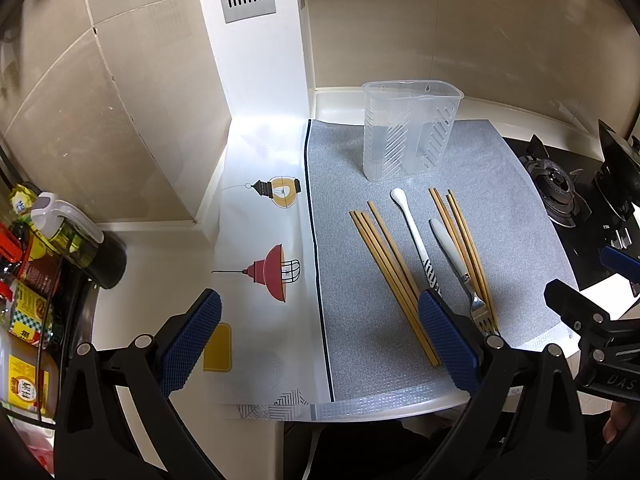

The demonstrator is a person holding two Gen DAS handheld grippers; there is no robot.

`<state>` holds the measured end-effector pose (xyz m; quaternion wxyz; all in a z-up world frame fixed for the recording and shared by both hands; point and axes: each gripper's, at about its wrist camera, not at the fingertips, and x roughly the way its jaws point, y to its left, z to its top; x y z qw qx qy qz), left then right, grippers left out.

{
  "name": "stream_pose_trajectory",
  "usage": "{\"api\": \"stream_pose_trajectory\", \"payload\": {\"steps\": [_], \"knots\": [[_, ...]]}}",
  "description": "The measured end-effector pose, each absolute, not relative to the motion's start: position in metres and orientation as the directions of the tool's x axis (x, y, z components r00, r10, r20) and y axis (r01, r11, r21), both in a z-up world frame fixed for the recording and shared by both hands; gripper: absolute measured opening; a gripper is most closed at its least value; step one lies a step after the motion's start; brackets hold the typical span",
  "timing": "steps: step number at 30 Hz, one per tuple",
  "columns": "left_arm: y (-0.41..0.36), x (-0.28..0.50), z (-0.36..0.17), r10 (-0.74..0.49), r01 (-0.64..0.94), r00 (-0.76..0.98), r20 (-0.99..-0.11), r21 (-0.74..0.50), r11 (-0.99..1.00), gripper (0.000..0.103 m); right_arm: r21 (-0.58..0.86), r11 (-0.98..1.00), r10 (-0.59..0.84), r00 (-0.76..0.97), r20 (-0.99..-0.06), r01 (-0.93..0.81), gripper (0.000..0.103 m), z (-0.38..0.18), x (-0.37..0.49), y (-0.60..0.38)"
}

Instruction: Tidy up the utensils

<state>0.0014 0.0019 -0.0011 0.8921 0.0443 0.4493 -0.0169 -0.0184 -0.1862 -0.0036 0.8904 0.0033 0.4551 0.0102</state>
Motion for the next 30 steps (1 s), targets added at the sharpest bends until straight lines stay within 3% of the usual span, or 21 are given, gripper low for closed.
{"api": "stream_pose_trajectory", "payload": {"steps": [18,26,30], "knots": [[0.005,0.013,-0.017,0.005,0.075,0.55,-0.835,0.056,0.996,0.096,0.041,0.999,0.036,0.556,-0.831,-0.004,0.098,-0.014,-0.004,-0.194],[0.041,0.06,-0.037,-0.007,-0.044,0.476,-0.88,-0.031,0.999,0.096,0.157,0.97,0.077,0.376,-0.924,0.187,0.098,-0.05,0.045,-0.247],[0.041,0.085,-0.052,-0.017,-0.048,0.441,-0.897,-0.043,0.998,0.095,0.106,0.981,0.046,0.331,-0.942,0.165,0.098,-0.062,0.065,-0.245]]}}
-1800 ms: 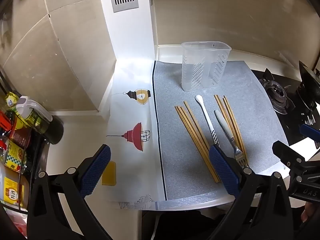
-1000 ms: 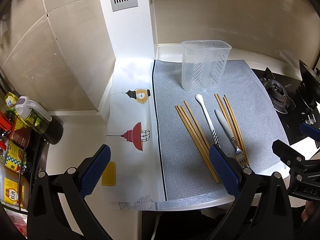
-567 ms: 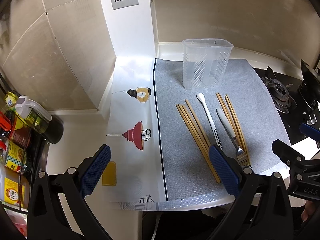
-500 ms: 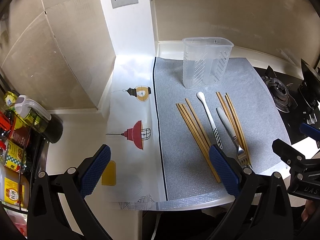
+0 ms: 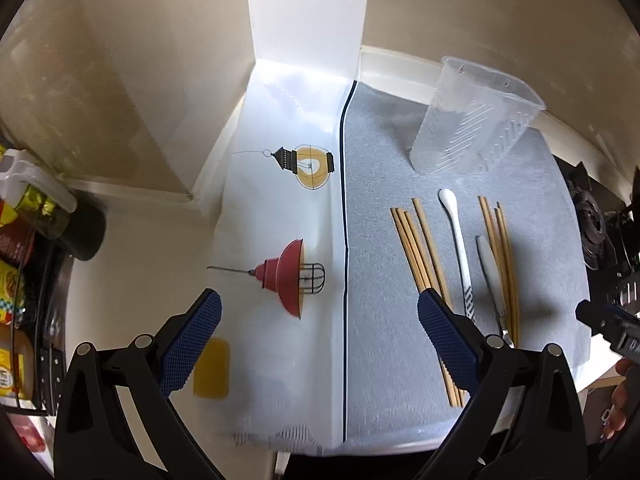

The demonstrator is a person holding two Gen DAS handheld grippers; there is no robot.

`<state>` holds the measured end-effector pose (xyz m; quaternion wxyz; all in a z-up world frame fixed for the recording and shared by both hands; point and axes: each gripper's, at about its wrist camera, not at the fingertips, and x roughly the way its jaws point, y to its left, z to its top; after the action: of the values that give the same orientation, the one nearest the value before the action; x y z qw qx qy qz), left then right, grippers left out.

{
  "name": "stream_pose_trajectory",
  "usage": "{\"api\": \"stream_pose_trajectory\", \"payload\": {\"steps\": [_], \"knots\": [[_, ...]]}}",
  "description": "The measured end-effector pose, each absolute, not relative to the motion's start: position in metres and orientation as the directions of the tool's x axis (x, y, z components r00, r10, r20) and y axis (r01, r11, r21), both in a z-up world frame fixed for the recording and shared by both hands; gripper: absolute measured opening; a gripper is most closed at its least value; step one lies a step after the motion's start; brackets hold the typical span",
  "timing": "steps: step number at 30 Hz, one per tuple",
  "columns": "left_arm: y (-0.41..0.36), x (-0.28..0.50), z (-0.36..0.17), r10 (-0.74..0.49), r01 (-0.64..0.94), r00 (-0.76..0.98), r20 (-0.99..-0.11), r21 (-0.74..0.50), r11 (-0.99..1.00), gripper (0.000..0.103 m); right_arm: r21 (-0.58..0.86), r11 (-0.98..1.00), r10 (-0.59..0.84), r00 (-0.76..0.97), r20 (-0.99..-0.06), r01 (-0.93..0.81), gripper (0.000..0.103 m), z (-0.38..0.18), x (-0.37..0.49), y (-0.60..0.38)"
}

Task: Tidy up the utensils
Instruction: 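Lower the left tool toward one chopstick while the right tool approaches another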

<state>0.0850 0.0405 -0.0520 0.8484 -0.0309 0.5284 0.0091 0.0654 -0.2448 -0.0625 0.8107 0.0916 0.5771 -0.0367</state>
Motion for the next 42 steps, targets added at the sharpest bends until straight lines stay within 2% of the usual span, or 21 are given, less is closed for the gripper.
{"api": "stream_pose_trajectory", "payload": {"steps": [5,12,18,20,26,35,42], "knots": [[0.018,0.114,-0.072,-0.029,-0.002,0.386,-0.922,-0.032,0.999,0.095,0.001,0.995,-0.03,0.309,-0.951,0.099,0.098,-0.078,0.087,-0.245],[-0.021,0.155,-0.118,0.014,0.006,0.282,-0.959,0.017,1.0,0.094,0.041,0.999,0.035,0.319,-0.947,0.013,0.098,-0.097,0.12,-0.253],[-0.033,0.169,-0.146,0.067,-0.033,0.208,-0.976,0.061,0.998,0.094,0.014,0.999,0.022,0.324,-0.946,-0.029,0.098,-0.121,0.153,-0.256],[-0.033,0.169,-0.15,0.074,-0.044,0.197,-0.978,0.066,0.997,0.094,0.004,0.999,0.016,0.319,-0.948,-0.038,0.098,-0.127,0.159,-0.254],[-0.031,0.166,-0.16,0.105,-0.045,0.172,-0.979,0.098,0.994,0.094,-0.144,0.986,-0.113,0.299,-0.947,-0.084,0.098,-0.148,0.166,-0.241],[-0.006,0.18,-0.164,0.104,-0.041,0.146,-0.984,0.099,0.994,0.094,-0.131,0.99,-0.111,0.258,-0.96,-0.059,0.098,-0.157,0.162,-0.239],[0.023,0.192,-0.168,0.052,-0.07,0.122,-0.991,0.044,0.997,0.094,-0.124,0.991,-0.108,0.26,-0.96,-0.044,0.098,-0.159,0.166,-0.248]]}}
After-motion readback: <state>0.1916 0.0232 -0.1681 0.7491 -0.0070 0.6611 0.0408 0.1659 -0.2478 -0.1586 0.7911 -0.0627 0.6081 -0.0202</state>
